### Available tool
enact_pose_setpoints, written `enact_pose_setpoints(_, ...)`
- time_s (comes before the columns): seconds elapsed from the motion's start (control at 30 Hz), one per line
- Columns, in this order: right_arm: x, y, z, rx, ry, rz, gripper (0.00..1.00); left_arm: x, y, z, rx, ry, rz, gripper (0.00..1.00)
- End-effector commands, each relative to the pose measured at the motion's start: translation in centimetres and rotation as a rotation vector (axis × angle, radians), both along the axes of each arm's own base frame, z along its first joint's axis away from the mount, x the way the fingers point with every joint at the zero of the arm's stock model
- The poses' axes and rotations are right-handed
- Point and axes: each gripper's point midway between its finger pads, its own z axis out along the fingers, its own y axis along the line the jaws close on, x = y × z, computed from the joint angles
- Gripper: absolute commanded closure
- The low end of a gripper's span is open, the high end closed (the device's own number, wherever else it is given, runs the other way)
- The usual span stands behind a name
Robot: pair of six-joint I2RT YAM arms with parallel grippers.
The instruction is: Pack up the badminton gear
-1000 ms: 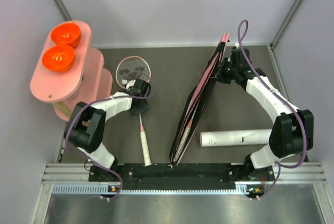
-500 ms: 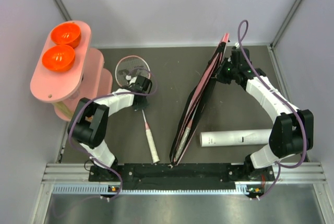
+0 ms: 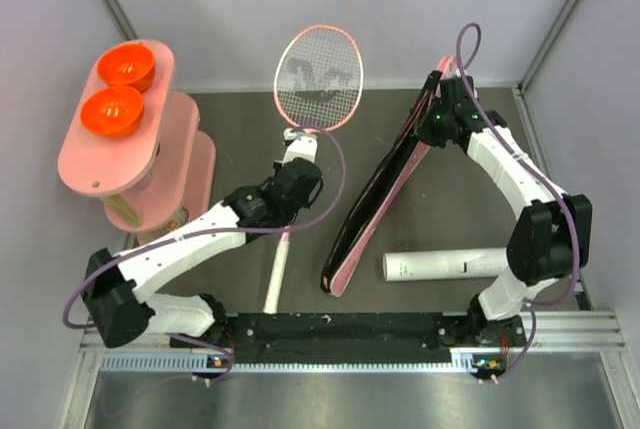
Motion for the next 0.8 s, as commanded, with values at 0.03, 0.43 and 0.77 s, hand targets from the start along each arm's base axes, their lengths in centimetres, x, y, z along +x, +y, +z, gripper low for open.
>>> enact_pose_setpoints(0.03,2.9,-0.7,3.4,-0.004,-0.076,-0.094,1.0,-2.1,1.5,4.3,0.244,-0.187,-0.034,1.0)
enact_pose_setpoints(0.43,5.2,-1.9,5.7,0.023,-0.103,-0.161,1.0,-6.0,1.2,2.4,0.623,-0.231,-0.133,1.0)
enact_pose_setpoints(0.77,5.7,-2.9,7.0,0.036,-0.119,-0.205,1.0,-8.0,-0.5,0.5,0.725,-0.212,-0.249,1.0)
